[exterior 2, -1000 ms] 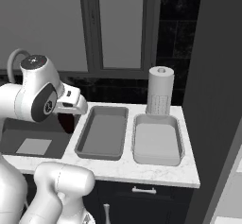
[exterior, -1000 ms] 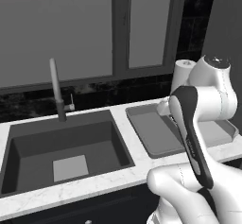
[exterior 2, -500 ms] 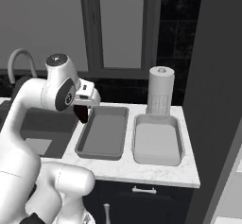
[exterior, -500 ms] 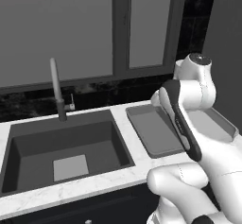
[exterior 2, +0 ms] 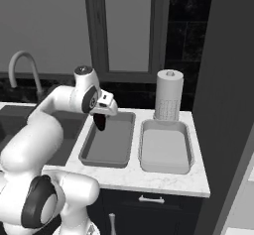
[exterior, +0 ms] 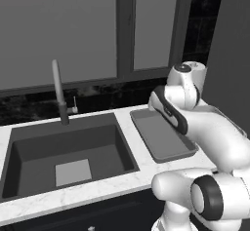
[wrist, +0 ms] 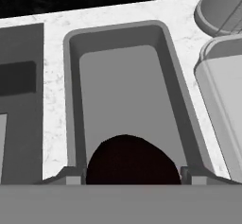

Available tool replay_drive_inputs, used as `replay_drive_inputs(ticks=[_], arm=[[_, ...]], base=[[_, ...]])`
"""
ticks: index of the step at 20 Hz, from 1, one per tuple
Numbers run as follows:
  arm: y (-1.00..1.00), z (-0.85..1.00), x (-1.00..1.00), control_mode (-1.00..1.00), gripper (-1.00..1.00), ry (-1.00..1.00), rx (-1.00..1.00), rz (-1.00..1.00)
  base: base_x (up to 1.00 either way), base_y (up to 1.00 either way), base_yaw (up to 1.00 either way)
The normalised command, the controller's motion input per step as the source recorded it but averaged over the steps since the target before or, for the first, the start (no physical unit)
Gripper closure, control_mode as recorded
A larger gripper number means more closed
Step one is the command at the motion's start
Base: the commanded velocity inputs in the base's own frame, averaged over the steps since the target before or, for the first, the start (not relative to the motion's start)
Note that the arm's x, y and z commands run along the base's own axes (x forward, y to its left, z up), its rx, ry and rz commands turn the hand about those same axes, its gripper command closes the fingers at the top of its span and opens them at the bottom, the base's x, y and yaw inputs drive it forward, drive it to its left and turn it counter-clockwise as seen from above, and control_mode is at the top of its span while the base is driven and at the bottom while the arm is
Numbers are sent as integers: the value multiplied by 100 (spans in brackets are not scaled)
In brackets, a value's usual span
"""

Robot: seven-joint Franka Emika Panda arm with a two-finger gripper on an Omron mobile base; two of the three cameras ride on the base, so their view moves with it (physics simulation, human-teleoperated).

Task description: Place one avocado and one fish in each tupperware on the nearby counter, to pack two identical lunches.

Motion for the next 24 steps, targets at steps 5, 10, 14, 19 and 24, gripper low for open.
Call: replay_drive_inputs(ticks=[5, 10, 14, 19, 24], arm=[[-13, -56, 61, -100, 100, 0, 3, -3], [0, -55, 35, -100, 100, 0, 0, -2], [0, -49, 34, -100, 100, 2, 0, 0], [0, -44, 31, -100, -100, 4, 0, 0], [0, -2, 7, -100, -100, 0, 0, 0]], base=[[0, 0, 0], [0, 0, 0], [0, 0, 0], [0, 0, 0], [0, 0, 0]])
